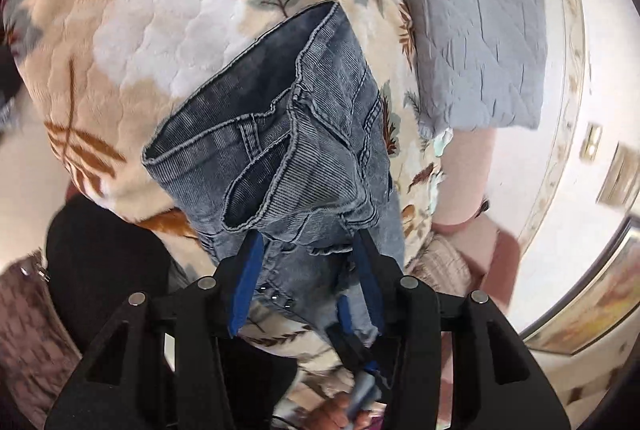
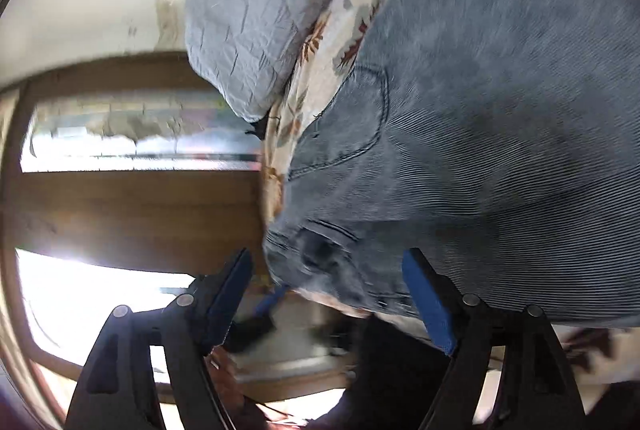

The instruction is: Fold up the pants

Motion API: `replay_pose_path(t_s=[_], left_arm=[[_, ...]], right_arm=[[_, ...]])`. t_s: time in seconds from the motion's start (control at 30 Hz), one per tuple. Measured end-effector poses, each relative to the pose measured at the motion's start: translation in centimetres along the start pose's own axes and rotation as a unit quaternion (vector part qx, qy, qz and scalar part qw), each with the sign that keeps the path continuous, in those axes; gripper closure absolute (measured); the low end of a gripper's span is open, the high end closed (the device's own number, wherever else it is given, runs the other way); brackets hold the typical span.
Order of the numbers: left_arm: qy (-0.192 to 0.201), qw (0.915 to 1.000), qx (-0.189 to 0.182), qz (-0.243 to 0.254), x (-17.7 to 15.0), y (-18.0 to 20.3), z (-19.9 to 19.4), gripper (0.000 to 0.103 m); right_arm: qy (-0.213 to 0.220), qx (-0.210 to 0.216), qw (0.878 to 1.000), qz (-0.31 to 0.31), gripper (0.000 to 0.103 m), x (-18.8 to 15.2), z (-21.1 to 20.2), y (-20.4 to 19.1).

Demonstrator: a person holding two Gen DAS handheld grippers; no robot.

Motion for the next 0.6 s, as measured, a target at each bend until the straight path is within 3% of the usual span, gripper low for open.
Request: replay_pose_path(t_s=[0.1, 0.13, 0.27, 0.37, 0.4, 0.43, 0.47, 0.53, 0.57, 0.6], left_arm=[[0.001, 1.0000, 0.002, -0.002, 0.7, 0.8, 0.7, 0.058], [0.005, 1.0000, 0.006, 0.004, 1.1, 1.2, 1.0, 0.053], [0.006, 0.9989, 0.043, 0.019, 2.5, 2.5, 3.0, 0.046], [-0.018, 0.9951, 0.090, 0.036, 3.4, 3.1, 5.4, 0.041], [-0.024, 0.9944, 0.095, 0.040, 3.4, 3.2, 6.1, 0.044], [-0.030, 0.9920, 0.108, 0.059, 3.4, 3.6, 6.9, 0.071], [-0.031, 0.9893, 0.118, 0.080, 3.4, 4.2, 7.4, 0.087], [-0.021, 0.9858, 0.126, 0.110, 3.2, 5.3, 7.2, 0.092], [-0.008, 0.9843, 0.123, 0.127, 3.0, 5.9, 6.6, 0.092], [0.009, 0.9808, 0.114, 0.158, 2.5, 6.8, 5.4, 0.092]], right_arm=[[0.002, 0.003, 0.999, 0.034, 0.022, 0.5, 1.3, 0.5], [0.007, 0.002, 0.999, 0.047, 0.022, 0.8, 1.6, 0.6], [0.019, -0.012, 0.995, 0.095, 0.020, 1.2, 2.4, 2.5], [0.028, -0.016, 0.993, 0.117, 0.020, 1.6, 2.8, 3.4], [0.033, -0.016, 0.992, 0.123, 0.021, 1.7, 2.9, 3.7], [0.037, -0.021, 0.992, 0.120, 0.023, 1.8, 2.9, 3.7], [0.042, -0.024, 0.993, 0.112, 0.031, 2.0, 3.0, 3.6], [0.046, -0.024, 0.996, 0.076, 0.077, 2.4, 2.9, 2.8], [0.052, -0.020, 0.997, 0.056, 0.090, 2.5, 2.4, 2.0], [0.056, -0.009, 0.998, 0.037, 0.092, 2.5, 1.7, 1.1]])
Point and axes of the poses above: each gripper's, at about its wrist camera, not at the fingertips, and z roughly the way its jaws point, y to its right, x to its top, the point moved 2 cm from there along z, roughly the way its jaws point, and after that the axes turned 5 degrees about y, right-handed, at the moved point
